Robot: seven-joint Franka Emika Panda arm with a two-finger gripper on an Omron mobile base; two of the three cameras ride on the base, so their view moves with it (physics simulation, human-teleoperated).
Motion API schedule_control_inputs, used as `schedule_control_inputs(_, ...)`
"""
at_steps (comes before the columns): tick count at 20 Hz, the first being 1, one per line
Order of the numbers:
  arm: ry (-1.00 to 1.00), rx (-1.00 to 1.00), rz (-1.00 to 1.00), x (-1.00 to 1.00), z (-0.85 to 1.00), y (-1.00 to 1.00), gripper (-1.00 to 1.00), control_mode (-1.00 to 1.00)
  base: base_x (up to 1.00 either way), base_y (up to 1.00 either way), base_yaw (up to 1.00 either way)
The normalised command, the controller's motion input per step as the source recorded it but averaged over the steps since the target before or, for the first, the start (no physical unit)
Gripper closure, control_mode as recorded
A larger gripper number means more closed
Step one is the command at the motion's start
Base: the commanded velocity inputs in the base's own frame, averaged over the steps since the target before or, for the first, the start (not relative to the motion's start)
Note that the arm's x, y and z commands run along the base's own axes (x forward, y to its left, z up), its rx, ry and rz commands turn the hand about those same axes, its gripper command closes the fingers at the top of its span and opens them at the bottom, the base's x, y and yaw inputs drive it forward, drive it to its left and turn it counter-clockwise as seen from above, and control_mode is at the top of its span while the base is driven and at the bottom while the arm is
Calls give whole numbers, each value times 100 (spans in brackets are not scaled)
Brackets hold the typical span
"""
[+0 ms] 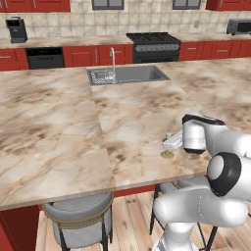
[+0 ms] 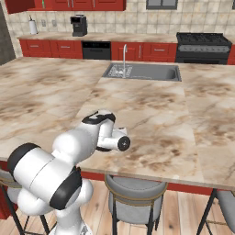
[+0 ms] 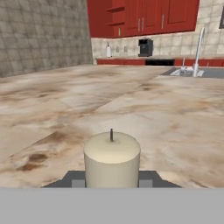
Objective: Get the candle and the beer from the cabinet and move them to the dining counter.
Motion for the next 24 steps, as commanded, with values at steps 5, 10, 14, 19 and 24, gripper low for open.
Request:
schedule_control_inputs(5,0,0,0,0,-24,0,100,-100,0,0,0)
schedule_control_inputs(10,0,0,0,0,-21,0,100,-100,0,0,0)
schedule_control_inputs(14,0,0,0,0,-19,0,100,-100,0,0,0)
schedule_control_inputs(19,0,0,0,0,-16,0,100,-100,0,0,0)
schedule_control_inputs(24,0,0,0,1,-6,0,100,-100,0,0,0)
